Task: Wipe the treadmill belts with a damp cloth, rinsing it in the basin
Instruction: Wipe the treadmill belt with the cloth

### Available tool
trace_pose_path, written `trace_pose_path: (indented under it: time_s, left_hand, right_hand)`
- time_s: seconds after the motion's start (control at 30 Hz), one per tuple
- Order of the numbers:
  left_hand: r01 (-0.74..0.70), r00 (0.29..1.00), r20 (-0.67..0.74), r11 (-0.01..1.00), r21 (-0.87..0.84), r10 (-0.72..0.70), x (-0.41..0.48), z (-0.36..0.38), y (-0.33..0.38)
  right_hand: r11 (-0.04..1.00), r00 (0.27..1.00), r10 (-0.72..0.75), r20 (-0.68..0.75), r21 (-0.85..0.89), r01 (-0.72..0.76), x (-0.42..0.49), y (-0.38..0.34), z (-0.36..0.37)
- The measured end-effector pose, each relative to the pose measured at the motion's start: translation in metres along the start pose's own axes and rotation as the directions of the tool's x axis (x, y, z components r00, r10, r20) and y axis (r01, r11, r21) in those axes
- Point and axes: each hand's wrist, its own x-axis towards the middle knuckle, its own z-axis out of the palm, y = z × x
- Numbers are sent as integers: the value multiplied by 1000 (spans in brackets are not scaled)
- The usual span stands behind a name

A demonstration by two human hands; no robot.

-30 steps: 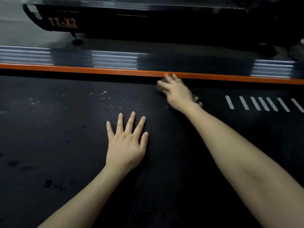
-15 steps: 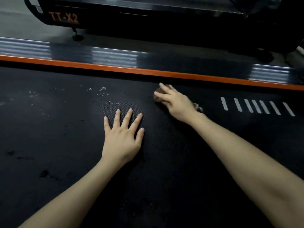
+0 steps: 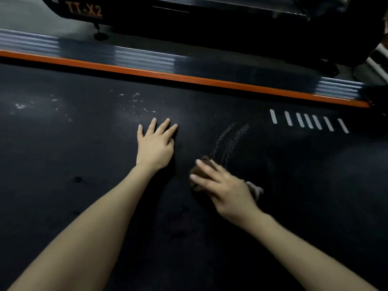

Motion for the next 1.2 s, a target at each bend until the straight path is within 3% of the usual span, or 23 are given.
trace_pose_path:
  time_s: [0.07,0.17,0.27,0.33,0.4,0.47,0.53,0.6,0.63,0.7,0.77,0.83,0.9,0.93,1.07,1.13,1.2]
  left_hand:
    - [11,1000,9,1000,-9,-11,-10,-3,4]
    - [17,1000,-8,1000,-26,-17,-43,-11,10]
    - [-74,995,-60,997,22,75,-85,-22,-7]
    - [-86,996,-11,994,68,87,-104,-26,-25]
    - [-88,995,48,988,128,83,-116,-24,-40]
    - [-110,992,80,978,175,98,-125,-19,-52]
    - [-129,990,74,973,193,116,-131,-15,-59]
    - [-136,990,72,974,183,124,-132,-12,-63]
    - [-134,989,80,975,175,122,-132,-11,-63]
    - [-131,990,80,978,163,120,-132,-11,-62]
    - [-132,990,78,978,164,121,-131,-10,-62]
    - [-128,990,81,976,174,116,-131,-10,-63]
    - [-133,990,77,974,184,121,-131,-10,-64]
    - [-137,990,70,973,187,126,-132,-11,-65]
    - [-145,989,46,972,184,139,-133,-13,-66]
    - [-142,990,50,974,174,136,-133,-13,-66]
    - [-133,991,54,977,166,126,-133,-13,-66]
  right_hand:
    - [993,991,118,-54,-23,-120,-15,23,-12]
    - [907,900,416,-130,-15,-422,-6,35,-19]
    - [850,840,520,-157,-1,-527,4,0,-10]
    - [931,924,357,-140,-21,-363,-1,-42,5]
    - [997,995,79,-56,-21,-80,-20,-89,22]
    - [995,993,-103,57,20,102,-42,-112,23]
    - [989,983,-147,107,34,144,-59,-93,9]
    - [999,997,-35,71,-22,37,-71,-52,-5]
    - [995,996,90,19,-41,-89,-74,-31,-13]
    - [922,919,384,-87,-25,-387,-71,-5,-25]
    - [826,819,557,-135,-14,-564,-54,-8,-20]
    - [877,873,469,-133,-48,-478,-36,-34,-3]
    - [980,980,187,-68,-63,-191,-28,-69,18]
    - [997,998,56,-22,-60,-58,-31,-88,26]
    - [974,962,-228,153,39,225,-67,-100,14]
    - [966,950,-257,176,50,252,-86,-77,0]
    - [989,980,-143,141,51,137,-91,-48,-11]
